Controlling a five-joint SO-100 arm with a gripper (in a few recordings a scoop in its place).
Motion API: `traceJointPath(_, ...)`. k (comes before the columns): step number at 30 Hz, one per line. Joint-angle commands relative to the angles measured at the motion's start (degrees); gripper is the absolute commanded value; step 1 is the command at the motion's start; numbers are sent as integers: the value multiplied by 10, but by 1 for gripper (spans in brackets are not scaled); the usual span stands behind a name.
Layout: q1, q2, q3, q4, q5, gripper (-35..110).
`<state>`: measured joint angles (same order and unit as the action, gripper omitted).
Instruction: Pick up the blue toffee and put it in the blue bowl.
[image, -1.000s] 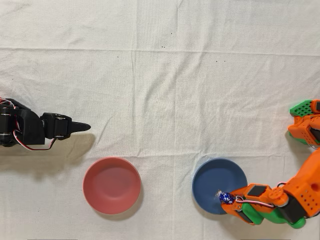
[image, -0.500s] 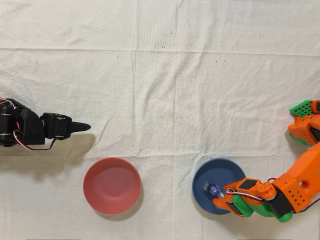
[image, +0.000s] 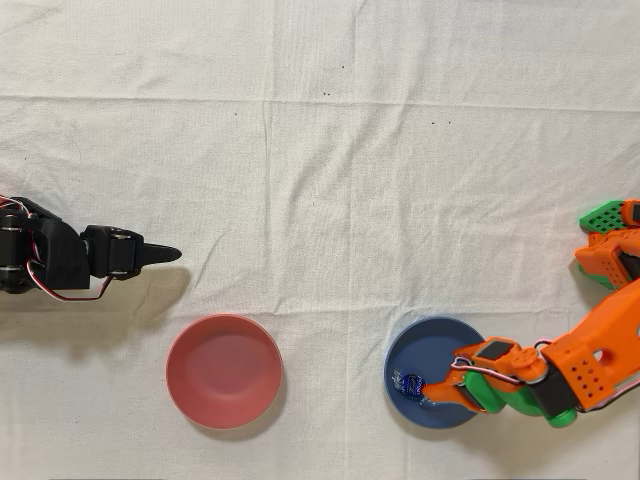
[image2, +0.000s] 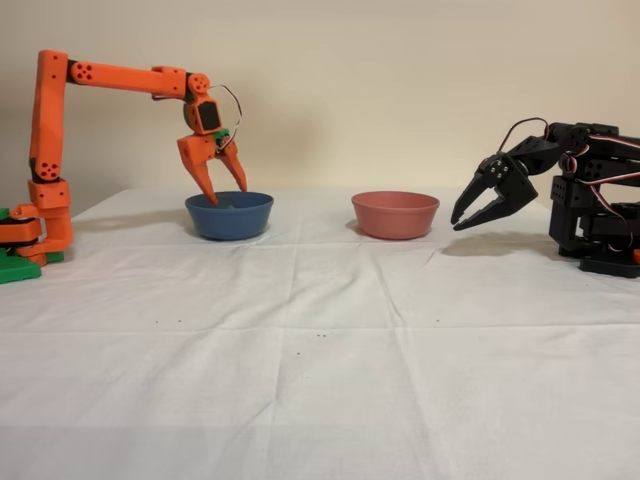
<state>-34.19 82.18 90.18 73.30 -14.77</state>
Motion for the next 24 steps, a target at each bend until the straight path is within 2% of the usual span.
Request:
traceJointPath(1,11,106,17,17,-11,39)
traceJointPath(7,51,199,71,22,-33,18)
traceJointPath(16,127,338,156,66,-66,5)
traceJointPath(24,163,492,284,68,-28,0)
